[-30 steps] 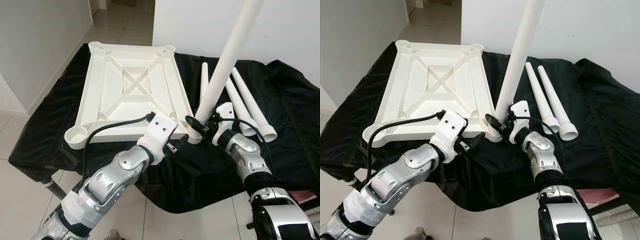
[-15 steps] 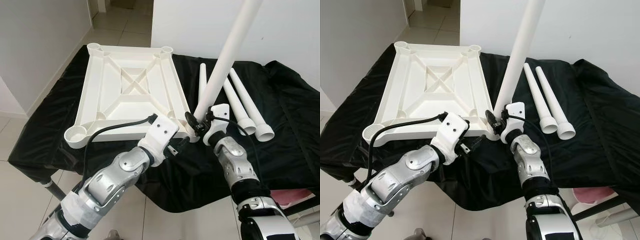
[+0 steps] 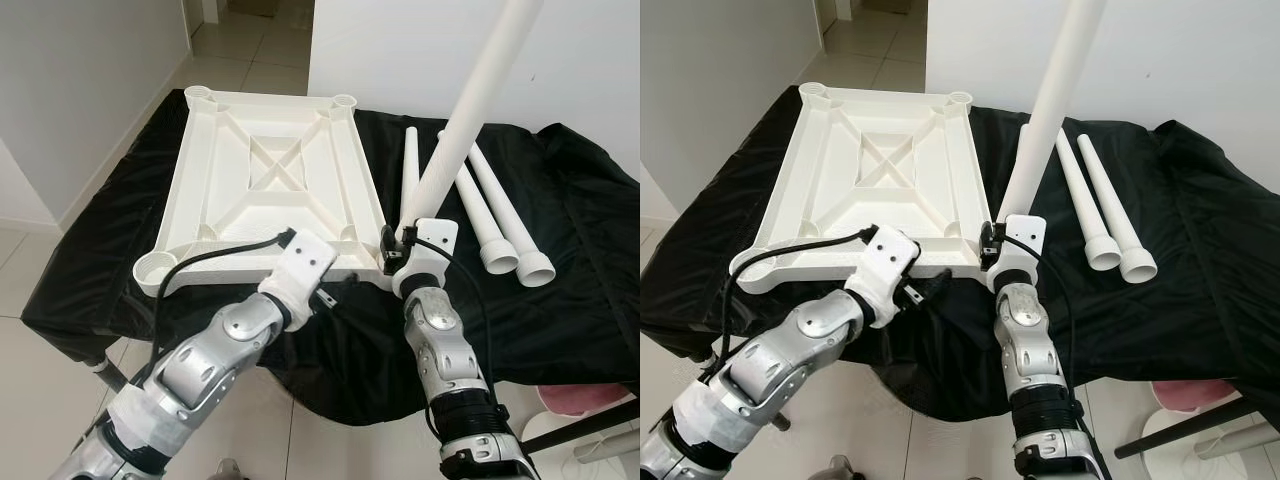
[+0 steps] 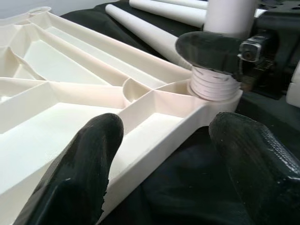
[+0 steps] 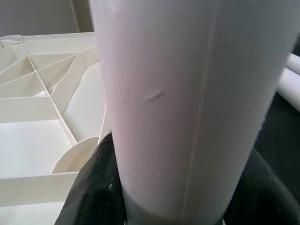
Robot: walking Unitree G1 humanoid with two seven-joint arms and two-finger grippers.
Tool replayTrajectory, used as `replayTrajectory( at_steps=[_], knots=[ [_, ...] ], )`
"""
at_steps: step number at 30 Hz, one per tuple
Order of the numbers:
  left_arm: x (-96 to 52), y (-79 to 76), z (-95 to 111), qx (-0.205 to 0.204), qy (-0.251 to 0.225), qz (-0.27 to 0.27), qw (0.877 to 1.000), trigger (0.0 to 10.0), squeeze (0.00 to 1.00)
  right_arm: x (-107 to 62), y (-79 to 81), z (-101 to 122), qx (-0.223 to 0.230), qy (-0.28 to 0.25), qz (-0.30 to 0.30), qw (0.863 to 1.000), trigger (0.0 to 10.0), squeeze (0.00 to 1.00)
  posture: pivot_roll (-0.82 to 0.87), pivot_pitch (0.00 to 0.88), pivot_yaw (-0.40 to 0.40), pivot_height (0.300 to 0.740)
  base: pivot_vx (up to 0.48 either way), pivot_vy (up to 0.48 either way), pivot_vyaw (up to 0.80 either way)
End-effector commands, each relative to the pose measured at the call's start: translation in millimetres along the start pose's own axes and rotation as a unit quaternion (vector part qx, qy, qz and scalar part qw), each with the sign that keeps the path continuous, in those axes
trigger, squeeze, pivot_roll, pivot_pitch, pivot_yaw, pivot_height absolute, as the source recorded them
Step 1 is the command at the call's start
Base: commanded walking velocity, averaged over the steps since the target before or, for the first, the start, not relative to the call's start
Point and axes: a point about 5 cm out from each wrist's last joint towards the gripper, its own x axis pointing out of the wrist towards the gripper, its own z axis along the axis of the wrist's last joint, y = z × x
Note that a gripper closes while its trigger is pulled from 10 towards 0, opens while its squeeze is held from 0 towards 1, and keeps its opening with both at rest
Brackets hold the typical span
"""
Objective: Building children table
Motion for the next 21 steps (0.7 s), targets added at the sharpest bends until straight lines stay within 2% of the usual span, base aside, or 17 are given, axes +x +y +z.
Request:
replayTrajectory(
  at_steps=[1, 3, 4, 5, 7, 9, 14, 15, 16, 17, 20, 21],
  knots=[
    [-2.2, -1.3, 0, 0.009, 0.002, -0.083, 0.996, 10.0, 0.00, -2.5, -6.2, 1, 0.004, 0.002, -0.011, 1.000, 10.0, 0.00, 0.05, 0.032, -0.056, 0.740, 0.000, 0.000, 0.00],
    [-2.2, -1.3, 0, 0.009, 0.002, -0.083, 0.996, 10.0, 0.00, -2.5, -6.2, 1, 0.004, 0.002, -0.011, 1.000, 10.0, 0.00, 0.05, 0.032, -0.056, 0.740, 0.000, 0.000, 0.00],
    [-2.8, 0.2, -1, 0.010, 0.003, -0.081, 0.997, 10.0, 0.00, -3.2, -6.5, 3, 0.001, 0.001, -0.012, 1.000, 10.0, 0.07, 0.05, 0.032, -0.056, 0.740, 0.000, 0.000, 0.00],
    [-2.9, 2.4, -1, 0.013, 0.003, -0.077, 0.997, 10.0, 0.00, -3.8, -6.6, 6, 0.006, -0.006, -0.006, 1.000, 10.0, 1.00, 0.04, 0.035, -0.054, 0.740, 0.000, 0.000, 0.00],
    [-2.8, 3.9, -1, 0.014, 0.004, -0.075, 0.997, 10.0, 0.00, -4.0, -6.7, 8, 0.010, -0.012, 0.000, 1.000, 10.0, 1.00, 0.04, 0.035, -0.054, 0.740, 0.000, 0.000, 0.00],
    [-2.3, 7.7, 1, 0.024, 0.000, -0.080, 0.997, 10.0, 0.00, -3.6, -6.9, 16, 0.010, -0.027, 0.030, 0.999, 10.0, 1.00, 0.03, 0.046, -0.051, 0.740, 0.000, 0.000, 0.00],
    [-2.0, 8.5, 2, 0.026, -0.001, -0.081, 0.996, 10.0, 0.00, -3.3, -7.5, 17, 0.011, -0.029, 0.037, 0.999, 10.0, 1.00, 0.03, 0.046, -0.051, 0.740, 0.000, 0.000, 0.00],
    [-0.8, 10.4, 2, 0.029, -0.001, -0.081, 0.996, 10.0, 0.00, -2.2, -11.7, 18, 0.007, -0.030, 0.049, 0.998, 10.0, 0.33, 0.03, 0.047, -0.052, 0.740, 0.000, 0.000, 0.00],
    [0.2, 11.9, 4, 0.031, -0.004, -0.080, 0.996, 10.0, 0.00, -1.0, -15.9, 19, 0.011, -0.029, 0.075, 0.997, 10.0, 0.00, 0.02, 0.053, -0.051, 0.740, 0.000, 0.000, 0.00],
    [1.1, 12.2, 6, 0.031, -0.006, -0.080, 0.996, 10.0, 0.00, -0.7, -17.9, 20, 0.016, -0.031, 0.111, 0.993, 10.0, 0.00, 0.02, 0.054, -0.049, 0.740, 0.000, 0.000, 0.00],
    [1.7, 11.8, 7, 0.028, -0.008, -0.081, 0.996, 10.0, 0.00, -0.9, -19.0, 21, 0.016, -0.031, 0.145, 0.989, 10.0, 0.00, 0.02, 0.055, -0.048, 0.740, 0.000, 0.000, 0.00],
    [2.4, 10.3, 7, 0.024, -0.008, -0.082, 0.996, 10.0, 0.00, -1.7, -20.1, 19, 0.012, -0.029, 0.182, 0.983, 10.0, 0.00, 0.03, 0.058, -0.045, 0.740, 0.000, 0.000, 0.00]
  ],
)
